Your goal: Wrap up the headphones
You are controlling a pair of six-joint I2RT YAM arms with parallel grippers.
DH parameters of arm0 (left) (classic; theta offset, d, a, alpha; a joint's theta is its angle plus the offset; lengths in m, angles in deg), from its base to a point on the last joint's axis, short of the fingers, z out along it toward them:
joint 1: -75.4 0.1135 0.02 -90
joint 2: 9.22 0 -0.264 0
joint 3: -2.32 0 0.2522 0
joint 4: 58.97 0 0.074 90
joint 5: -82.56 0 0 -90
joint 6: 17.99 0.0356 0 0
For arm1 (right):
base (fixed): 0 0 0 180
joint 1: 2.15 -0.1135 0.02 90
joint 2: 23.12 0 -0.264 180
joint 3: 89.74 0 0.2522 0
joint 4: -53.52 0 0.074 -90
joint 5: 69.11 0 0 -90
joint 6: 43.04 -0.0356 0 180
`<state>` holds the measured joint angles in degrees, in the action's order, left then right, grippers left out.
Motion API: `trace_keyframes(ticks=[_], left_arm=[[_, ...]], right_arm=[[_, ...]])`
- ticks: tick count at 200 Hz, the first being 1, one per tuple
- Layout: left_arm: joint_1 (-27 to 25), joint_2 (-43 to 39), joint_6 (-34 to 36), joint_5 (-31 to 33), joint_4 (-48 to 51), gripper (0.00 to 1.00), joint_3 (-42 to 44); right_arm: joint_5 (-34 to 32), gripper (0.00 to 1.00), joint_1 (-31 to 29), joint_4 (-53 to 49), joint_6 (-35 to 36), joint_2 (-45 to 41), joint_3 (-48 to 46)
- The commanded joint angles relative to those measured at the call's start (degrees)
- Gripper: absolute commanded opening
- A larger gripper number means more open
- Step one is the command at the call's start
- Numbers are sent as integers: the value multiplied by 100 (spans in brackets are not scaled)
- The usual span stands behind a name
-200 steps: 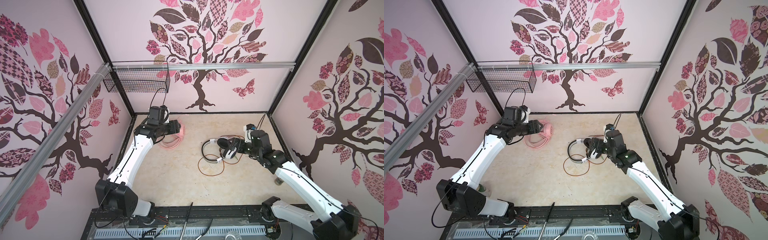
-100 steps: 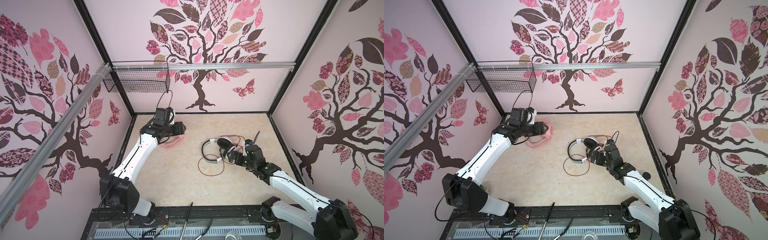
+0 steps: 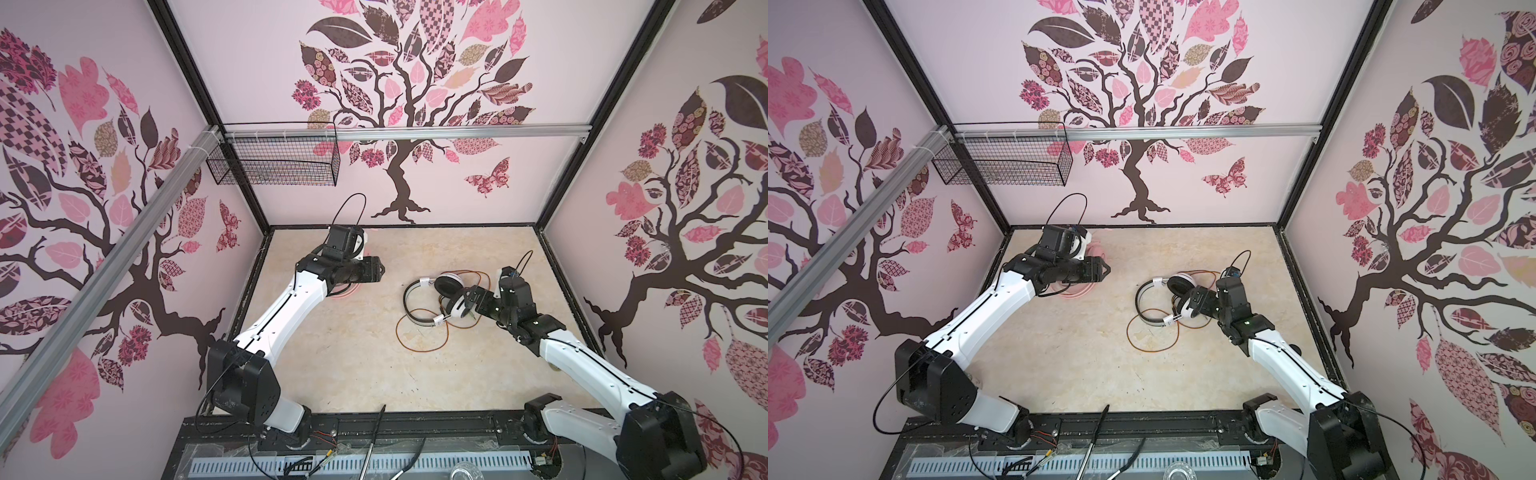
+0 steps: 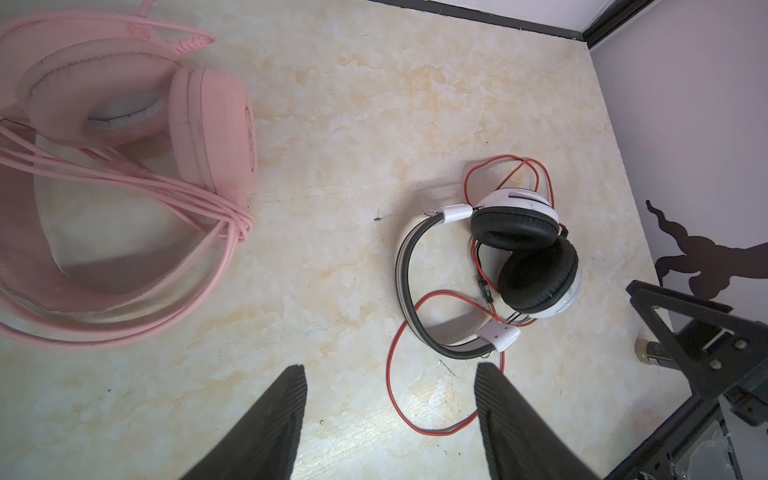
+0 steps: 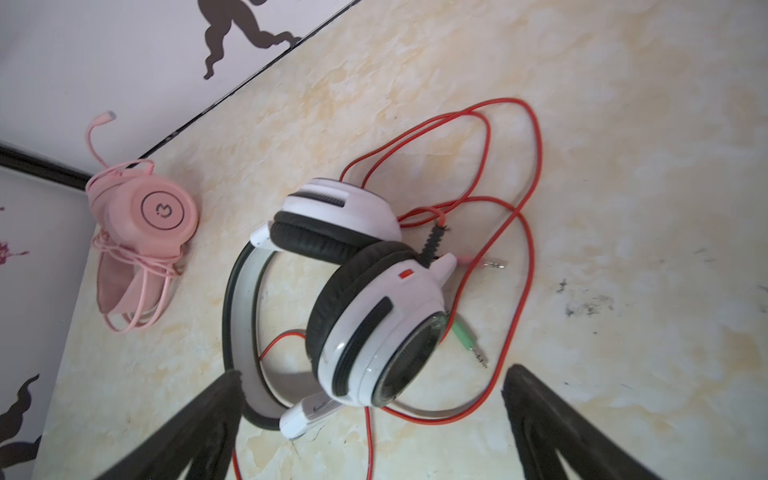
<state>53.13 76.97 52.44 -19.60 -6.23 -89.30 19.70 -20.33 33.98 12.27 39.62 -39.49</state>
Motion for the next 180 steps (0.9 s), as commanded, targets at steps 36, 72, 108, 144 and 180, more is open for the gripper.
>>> trace_keyframes(ticks=[36, 72, 108, 144, 180], left_arm=[[0, -200, 64, -153, -202, 97, 241], [-7, -152, 8, -391, -216, 97, 211], [-6, -91, -53, -637, -211, 97, 167], [-6, -174, -116, -681, -168, 97, 128], [-6, -204, -190, -805, -177, 97, 106]], right_arm=[[-84, 100, -2, -308, 25, -39, 209], [-263, 100, -2, -520, 172, -148, 350], [-514, 100, -2, -827, 412, -41, 699], [-217, 100, 6, -947, 346, 252, 993], [209, 100, 7, -832, 163, 749, 1088]])
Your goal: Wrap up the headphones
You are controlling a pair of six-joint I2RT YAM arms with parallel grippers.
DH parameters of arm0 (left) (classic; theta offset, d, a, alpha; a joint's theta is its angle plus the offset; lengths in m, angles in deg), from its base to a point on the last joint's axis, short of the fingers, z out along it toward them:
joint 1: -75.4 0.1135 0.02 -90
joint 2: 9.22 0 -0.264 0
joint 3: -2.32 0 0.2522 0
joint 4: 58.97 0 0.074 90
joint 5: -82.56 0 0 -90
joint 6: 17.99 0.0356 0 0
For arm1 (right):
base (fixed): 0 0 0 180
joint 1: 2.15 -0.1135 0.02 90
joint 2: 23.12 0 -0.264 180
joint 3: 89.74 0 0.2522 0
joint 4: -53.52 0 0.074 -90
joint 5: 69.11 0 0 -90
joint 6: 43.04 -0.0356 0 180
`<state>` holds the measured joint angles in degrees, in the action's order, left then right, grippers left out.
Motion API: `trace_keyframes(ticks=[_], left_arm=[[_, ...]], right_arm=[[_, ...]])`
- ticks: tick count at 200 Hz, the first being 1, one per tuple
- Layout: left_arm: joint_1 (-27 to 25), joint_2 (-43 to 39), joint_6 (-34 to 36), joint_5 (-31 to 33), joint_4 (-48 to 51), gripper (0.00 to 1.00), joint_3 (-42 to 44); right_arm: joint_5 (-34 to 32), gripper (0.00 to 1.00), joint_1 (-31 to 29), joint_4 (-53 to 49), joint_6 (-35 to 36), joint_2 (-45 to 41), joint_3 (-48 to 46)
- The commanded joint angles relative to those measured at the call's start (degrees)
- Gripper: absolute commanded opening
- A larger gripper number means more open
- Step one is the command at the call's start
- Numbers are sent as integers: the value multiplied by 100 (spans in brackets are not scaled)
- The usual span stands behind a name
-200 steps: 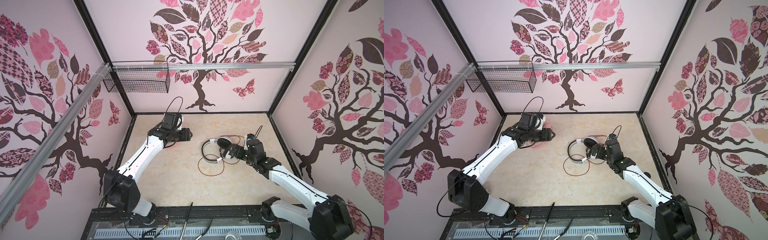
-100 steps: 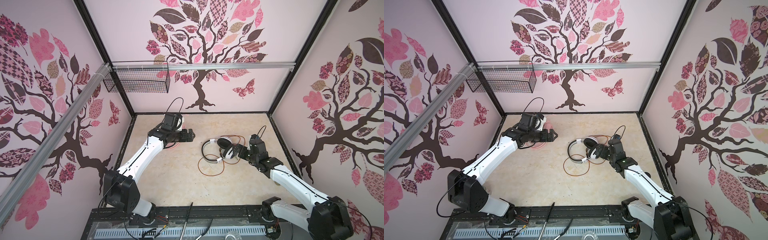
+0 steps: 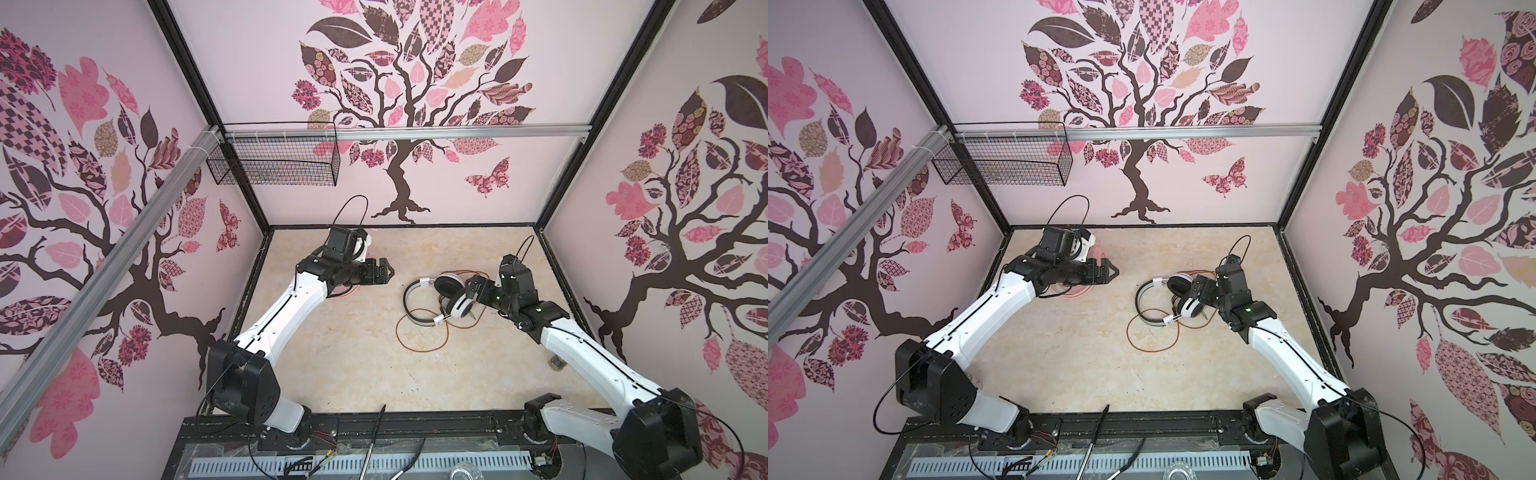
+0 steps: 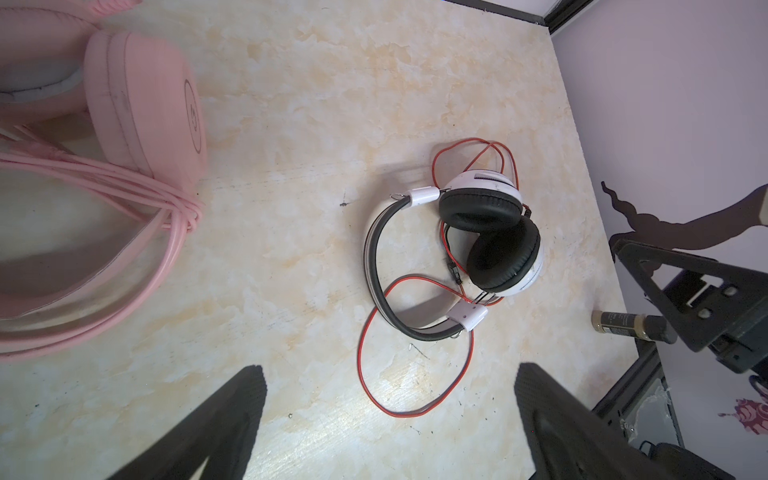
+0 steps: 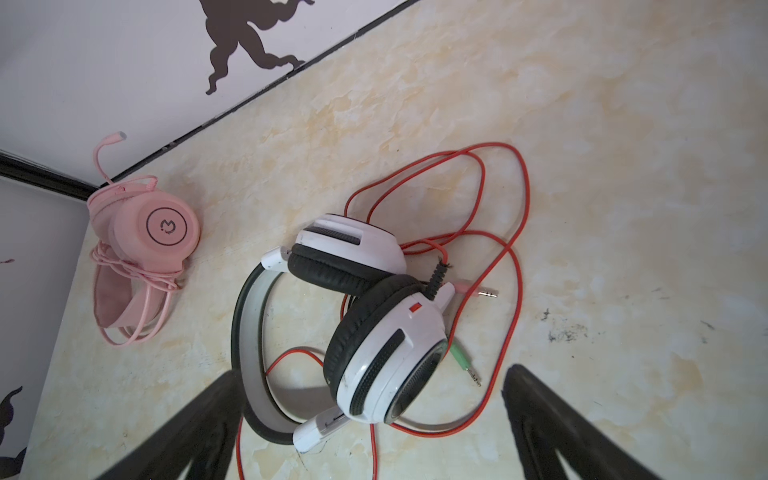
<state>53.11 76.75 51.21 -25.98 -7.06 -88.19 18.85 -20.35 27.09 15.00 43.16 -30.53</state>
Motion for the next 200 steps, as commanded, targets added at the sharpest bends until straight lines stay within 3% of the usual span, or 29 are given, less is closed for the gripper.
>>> trace_keyframes(ticks=[1, 32, 60, 114, 200], left_arm=[[-4, -180, -71, -176, -91, 97, -10], [-4, -175, -162, -411, -88, 97, -44], [-4, -135, -222, -472, -149, 97, -6], [-30, 270, -201, 162, 423, 97, -252], [-249, 662, -303, -170, 604, 97, -420]], right_arm=[[293, 100, 9, -150, -114, 412, 205], [393, 100, 9, -159, -133, 999, 468], [81, 99, 8, -207, -755, 1657, 696], [160, 96, 0, -1246, -1820, 2991, 1624], [94, 75, -16, -870, -2145, 2238, 834]])
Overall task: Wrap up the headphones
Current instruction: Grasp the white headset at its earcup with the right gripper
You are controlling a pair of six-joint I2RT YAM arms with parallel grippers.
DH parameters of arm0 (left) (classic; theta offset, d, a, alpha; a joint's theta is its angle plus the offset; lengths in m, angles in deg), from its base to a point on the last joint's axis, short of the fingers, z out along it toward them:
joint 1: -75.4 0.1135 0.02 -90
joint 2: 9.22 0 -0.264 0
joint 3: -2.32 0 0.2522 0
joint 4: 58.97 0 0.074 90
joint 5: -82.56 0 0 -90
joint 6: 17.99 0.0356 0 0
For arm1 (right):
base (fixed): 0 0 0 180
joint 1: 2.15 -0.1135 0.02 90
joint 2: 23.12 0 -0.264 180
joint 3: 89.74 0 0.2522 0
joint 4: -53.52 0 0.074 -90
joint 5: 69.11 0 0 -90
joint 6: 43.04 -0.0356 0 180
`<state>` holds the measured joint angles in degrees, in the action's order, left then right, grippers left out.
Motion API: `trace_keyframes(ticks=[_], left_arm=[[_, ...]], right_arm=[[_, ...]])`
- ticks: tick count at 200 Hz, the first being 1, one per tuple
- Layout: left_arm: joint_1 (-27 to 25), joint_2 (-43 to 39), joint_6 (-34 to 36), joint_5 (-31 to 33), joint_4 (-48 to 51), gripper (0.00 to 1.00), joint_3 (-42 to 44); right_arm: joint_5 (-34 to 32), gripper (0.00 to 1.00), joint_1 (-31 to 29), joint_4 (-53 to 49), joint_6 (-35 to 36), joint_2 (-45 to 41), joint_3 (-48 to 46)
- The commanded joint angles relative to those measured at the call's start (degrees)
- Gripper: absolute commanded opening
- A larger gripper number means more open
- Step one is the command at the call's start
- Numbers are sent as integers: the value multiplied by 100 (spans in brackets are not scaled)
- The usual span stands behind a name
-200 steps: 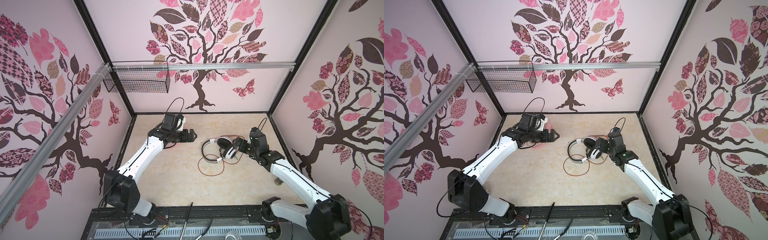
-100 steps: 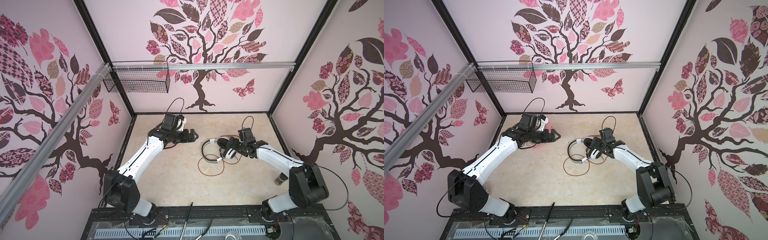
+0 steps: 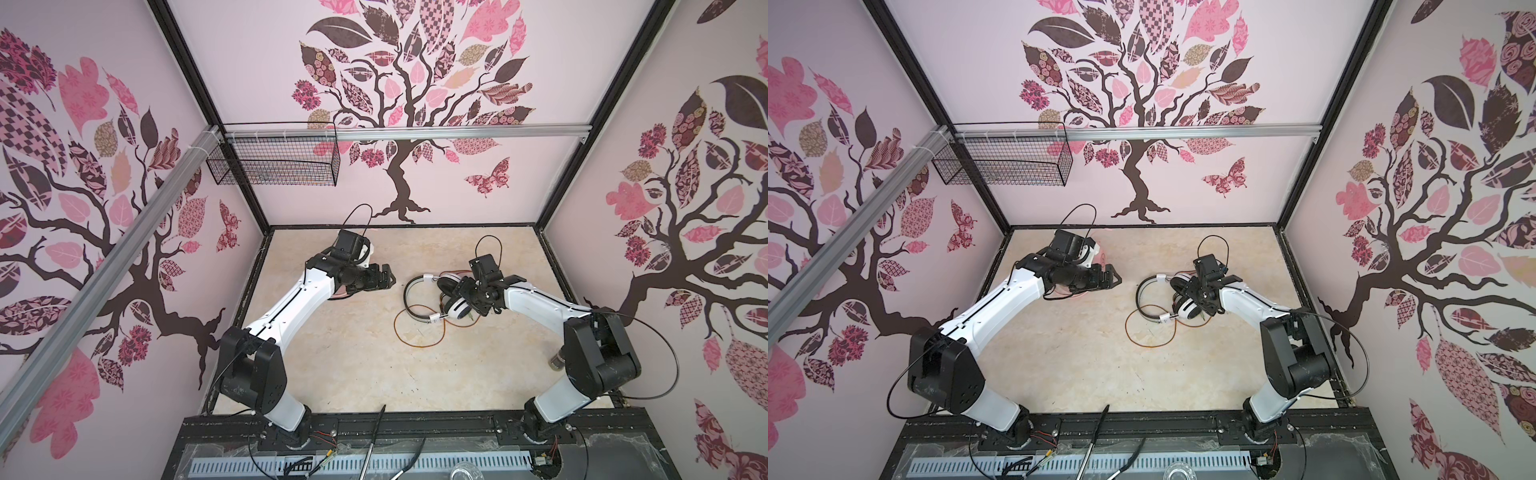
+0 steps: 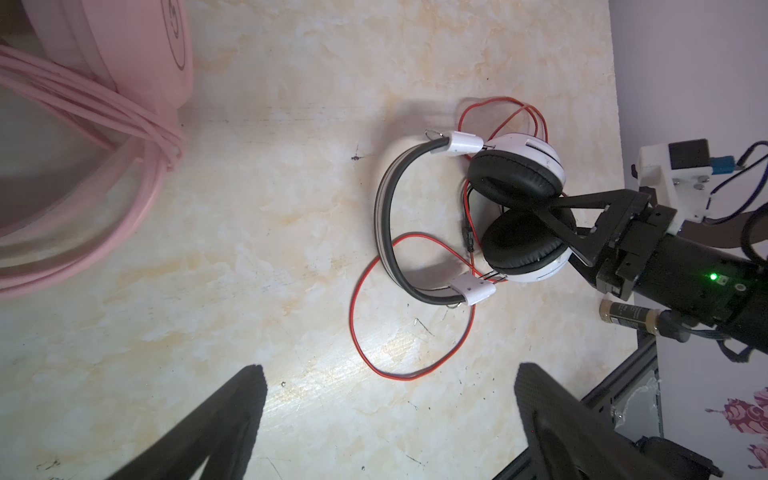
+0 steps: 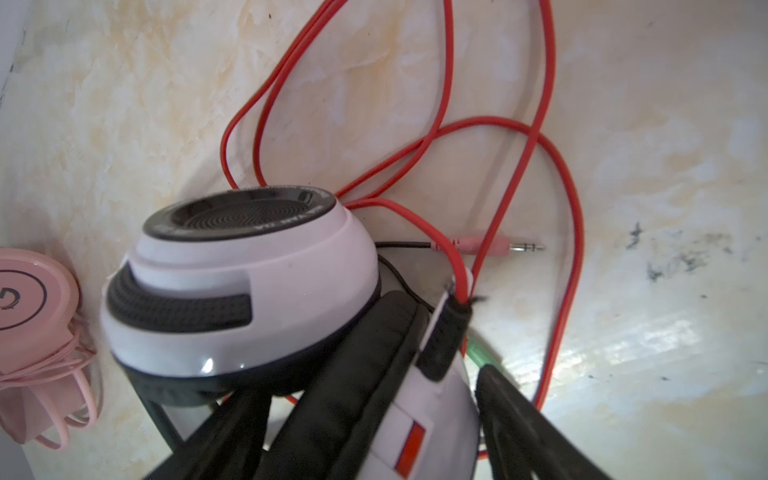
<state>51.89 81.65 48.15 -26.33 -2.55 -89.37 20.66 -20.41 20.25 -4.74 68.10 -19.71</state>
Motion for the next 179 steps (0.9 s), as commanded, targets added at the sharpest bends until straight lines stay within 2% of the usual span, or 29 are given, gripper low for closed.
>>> trace_keyframes(ticks=[1, 16, 45, 81, 108, 115, 154, 172, 179], left_arm=[[-140, 174, 8, -129, 155, 97, -302], [-302, 159, 119, 129, 260, 97, -333], [-621, 278, 322, 589, 614, 97, -495], [-734, 361, 347, 561, 713, 97, -563], [-734, 321, 360, 518, 717, 97, -574], [-734, 301, 364, 518, 706, 97, -559], [-733, 231, 364, 492, 679, 97, -537], [-741, 217, 360, 475, 648, 97, -521], [-736, 211, 356, 473, 639, 97, -513]], right_arm=[[-85, 75, -10, -186, -177, -264, -257], [-33, 76, -29, -185, -223, -310, -357], [145, 85, -80, -121, -179, -359, -475], [402, 84, -192, -60, -252, -504, -620], [325, 77, -332, 103, -359, -773, -794], [313, 72, -351, 144, -375, -811, -831], [300, 64, -360, 217, -462, -749, -976], [240, 51, -362, 300, -481, -763, -1099], [213, 49, -362, 346, -459, -802, -1122]])
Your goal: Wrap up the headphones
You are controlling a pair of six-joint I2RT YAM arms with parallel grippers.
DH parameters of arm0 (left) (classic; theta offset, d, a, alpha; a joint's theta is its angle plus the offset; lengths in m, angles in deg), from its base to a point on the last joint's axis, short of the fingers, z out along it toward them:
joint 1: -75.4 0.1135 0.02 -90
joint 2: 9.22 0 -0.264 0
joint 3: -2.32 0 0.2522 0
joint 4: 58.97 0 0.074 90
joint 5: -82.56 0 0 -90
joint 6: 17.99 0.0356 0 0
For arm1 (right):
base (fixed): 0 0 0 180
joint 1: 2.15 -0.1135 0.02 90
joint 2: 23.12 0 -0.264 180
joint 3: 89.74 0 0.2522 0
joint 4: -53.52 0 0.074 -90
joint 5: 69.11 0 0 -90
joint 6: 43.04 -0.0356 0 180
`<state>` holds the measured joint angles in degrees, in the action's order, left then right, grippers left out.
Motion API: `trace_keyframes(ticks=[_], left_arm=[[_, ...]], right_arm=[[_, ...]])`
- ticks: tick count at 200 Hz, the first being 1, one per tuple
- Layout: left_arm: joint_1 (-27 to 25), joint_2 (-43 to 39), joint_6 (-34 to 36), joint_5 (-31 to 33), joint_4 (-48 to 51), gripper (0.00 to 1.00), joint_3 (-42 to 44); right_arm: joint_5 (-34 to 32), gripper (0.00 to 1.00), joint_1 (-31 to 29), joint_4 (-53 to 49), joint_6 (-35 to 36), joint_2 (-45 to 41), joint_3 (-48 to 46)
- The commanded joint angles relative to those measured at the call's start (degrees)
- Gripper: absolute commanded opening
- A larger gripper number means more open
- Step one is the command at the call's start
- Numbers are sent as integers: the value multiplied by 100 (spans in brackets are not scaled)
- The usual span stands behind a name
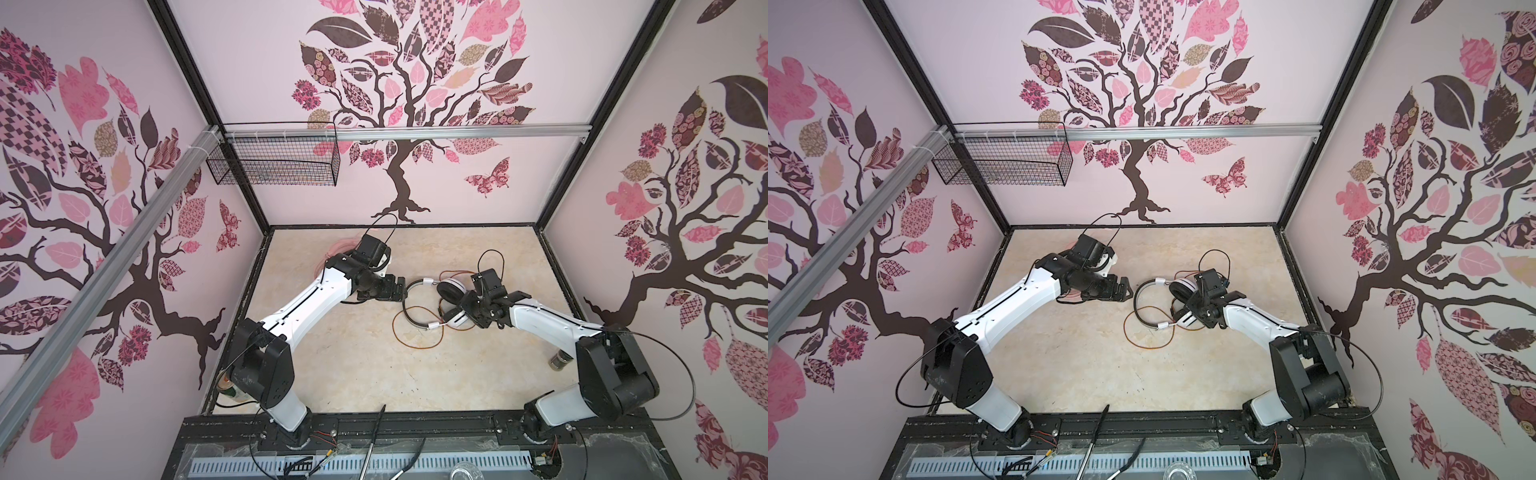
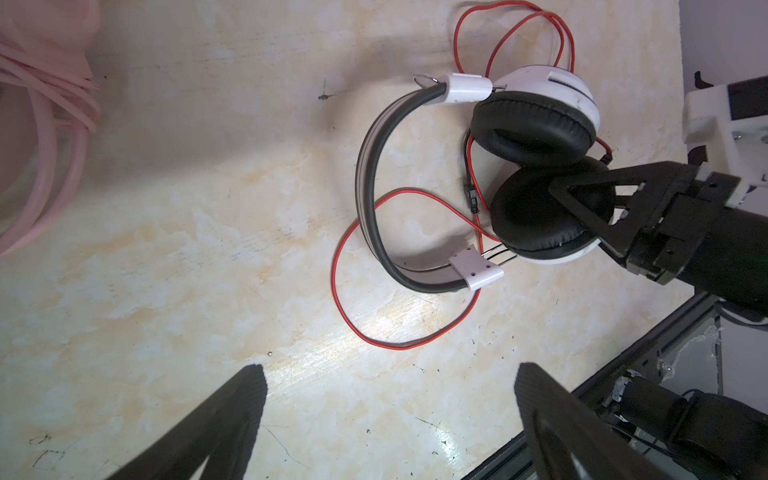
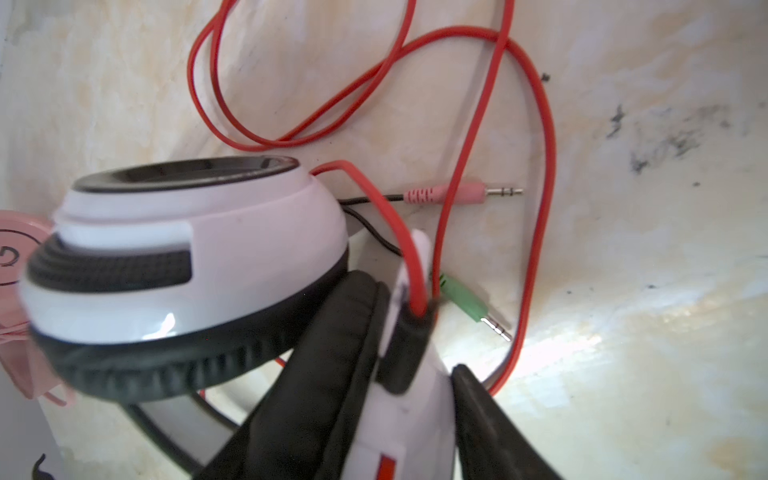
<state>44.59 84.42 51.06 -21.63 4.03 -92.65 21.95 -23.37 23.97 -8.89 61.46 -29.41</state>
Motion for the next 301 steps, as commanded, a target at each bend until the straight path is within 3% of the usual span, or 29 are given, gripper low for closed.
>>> trace_keyframes(ticks=[1, 19, 46, 81, 120, 168, 225, 301], left_arm=[[-10, -71, 65, 0, -23, 97, -180], [-24, -40, 57, -22, -31, 97, -172], [-61, 12, 56, -26, -3, 97, -193], [-67, 22, 78, -48, 25, 97, -222], [-161, 79, 109, -44, 70, 97, -239], [-353, 155, -128, 378, 127, 97, -262], [-397, 316, -244, 525, 174, 97, -272], [-444, 345, -279, 718, 226, 97, -287]], right_arm=[[77, 49, -67, -28, -41, -149, -154], [-55, 46, -65, -96, 79, -327, -116], [-254, 32, -65, -206, 378, -774, 25], [-291, 31, -67, -288, 580, -1227, 166], [-147, 30, -67, -281, 336, -1420, 227], [55, 28, -146, -214, -737, -1365, 289], [-658, 32, -823, -474, -2080, -1184, 656], [-1026, 31, -1200, -257, -2884, -919, 952]])
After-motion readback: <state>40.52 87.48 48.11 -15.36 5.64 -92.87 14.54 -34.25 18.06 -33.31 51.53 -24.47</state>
